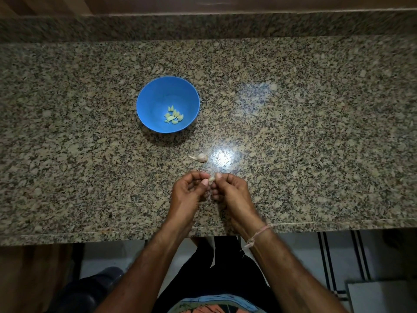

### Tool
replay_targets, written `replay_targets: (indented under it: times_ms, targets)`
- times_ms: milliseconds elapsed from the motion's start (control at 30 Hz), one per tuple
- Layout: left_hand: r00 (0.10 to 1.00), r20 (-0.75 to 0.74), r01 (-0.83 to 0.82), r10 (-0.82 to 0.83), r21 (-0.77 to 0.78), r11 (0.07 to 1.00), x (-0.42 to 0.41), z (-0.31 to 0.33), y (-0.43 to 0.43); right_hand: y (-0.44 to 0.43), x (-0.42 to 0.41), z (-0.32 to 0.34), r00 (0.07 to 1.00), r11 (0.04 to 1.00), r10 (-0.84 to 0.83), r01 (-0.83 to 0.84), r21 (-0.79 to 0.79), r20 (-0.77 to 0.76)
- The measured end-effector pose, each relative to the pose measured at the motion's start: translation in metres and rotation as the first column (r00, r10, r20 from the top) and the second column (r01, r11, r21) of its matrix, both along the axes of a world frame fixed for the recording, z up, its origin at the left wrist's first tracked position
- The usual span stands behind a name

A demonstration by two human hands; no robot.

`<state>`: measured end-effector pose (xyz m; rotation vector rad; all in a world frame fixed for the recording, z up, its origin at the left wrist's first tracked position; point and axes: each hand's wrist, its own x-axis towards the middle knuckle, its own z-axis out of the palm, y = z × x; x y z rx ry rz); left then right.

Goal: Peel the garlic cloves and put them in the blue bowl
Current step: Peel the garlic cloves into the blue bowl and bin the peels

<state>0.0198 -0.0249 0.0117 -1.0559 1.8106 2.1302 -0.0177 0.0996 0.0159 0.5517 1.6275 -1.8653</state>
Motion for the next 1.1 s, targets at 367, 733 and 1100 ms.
replay_targets:
  times_ms: [367, 733, 1100]
  targets:
    - [0.995, -0.096, -0.025, 0.004, -0.213, 0.977, -0.001, -0.002, 0.0, 0.014, -0.003, -0.007, 0.821, 0.885, 0.304, -0.056, 0.461, -0.484]
    - [0.998, -0.068, -0.017, 0.002, -0.219, 0.976, -0.003, -0.002, 0.002, 0.01, -0.005, -0.008, 0.951, 0.983, 0.149, -0.113, 0.146, -0.272]
    - [0.983, -0.035, 0.149, -0.182, -0.437, 0.887, 0.0, 0.001, 0.002, 0.006, 0.0, -0.009, 0.931, 0.972, 0.177, -0.115, 0.206, -0.318]
